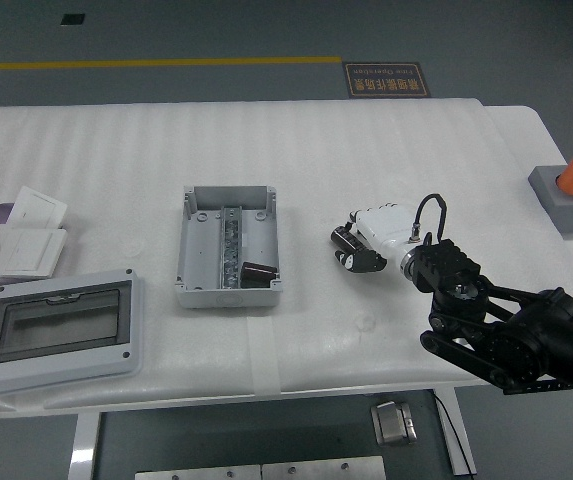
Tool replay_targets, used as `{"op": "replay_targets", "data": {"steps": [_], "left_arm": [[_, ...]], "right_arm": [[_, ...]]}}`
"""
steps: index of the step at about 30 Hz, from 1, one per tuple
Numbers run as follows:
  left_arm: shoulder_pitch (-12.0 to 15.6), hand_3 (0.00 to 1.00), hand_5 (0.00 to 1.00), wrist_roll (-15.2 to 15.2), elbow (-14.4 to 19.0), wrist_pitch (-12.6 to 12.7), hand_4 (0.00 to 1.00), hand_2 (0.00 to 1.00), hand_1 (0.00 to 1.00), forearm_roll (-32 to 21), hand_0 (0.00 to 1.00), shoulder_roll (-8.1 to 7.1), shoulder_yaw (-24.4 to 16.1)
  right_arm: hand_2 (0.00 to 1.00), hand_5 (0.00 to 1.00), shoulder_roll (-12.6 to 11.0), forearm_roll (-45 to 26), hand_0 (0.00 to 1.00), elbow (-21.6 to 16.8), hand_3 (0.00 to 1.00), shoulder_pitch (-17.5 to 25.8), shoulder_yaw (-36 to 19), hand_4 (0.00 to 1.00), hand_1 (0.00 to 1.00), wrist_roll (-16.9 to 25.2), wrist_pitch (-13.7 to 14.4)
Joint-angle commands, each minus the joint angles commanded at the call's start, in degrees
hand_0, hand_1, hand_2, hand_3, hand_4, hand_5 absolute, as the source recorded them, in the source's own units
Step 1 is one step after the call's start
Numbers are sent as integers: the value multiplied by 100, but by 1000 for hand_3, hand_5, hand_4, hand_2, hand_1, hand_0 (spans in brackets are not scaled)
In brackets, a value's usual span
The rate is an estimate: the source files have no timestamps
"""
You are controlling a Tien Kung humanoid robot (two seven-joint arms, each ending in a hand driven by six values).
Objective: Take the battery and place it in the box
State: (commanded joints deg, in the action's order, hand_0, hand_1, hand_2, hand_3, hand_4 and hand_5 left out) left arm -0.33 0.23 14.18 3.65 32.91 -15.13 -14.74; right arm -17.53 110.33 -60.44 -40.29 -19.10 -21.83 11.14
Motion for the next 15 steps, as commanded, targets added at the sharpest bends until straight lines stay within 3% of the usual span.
{"op": "replay_targets", "data": {"steps": [5,6,15], "left_arm": [[-6,587,422,-14,12,2,506,534,656,57,630,2,-29],[-7,588,420,-15,14,-3,505,534,656,69,629,2,-32],[-21,587,421,-47,16,5,503,534,656,108,630,-6,-57]], "right_arm": [[475,446,26,-27,686,18,686,10,23,524,595,5,-2],[480,435,29,-30,570,19,688,11,26,518,532,5,-2],[485,407,14,-21,518,3,691,-1,16,494,516,-6,7]]}}
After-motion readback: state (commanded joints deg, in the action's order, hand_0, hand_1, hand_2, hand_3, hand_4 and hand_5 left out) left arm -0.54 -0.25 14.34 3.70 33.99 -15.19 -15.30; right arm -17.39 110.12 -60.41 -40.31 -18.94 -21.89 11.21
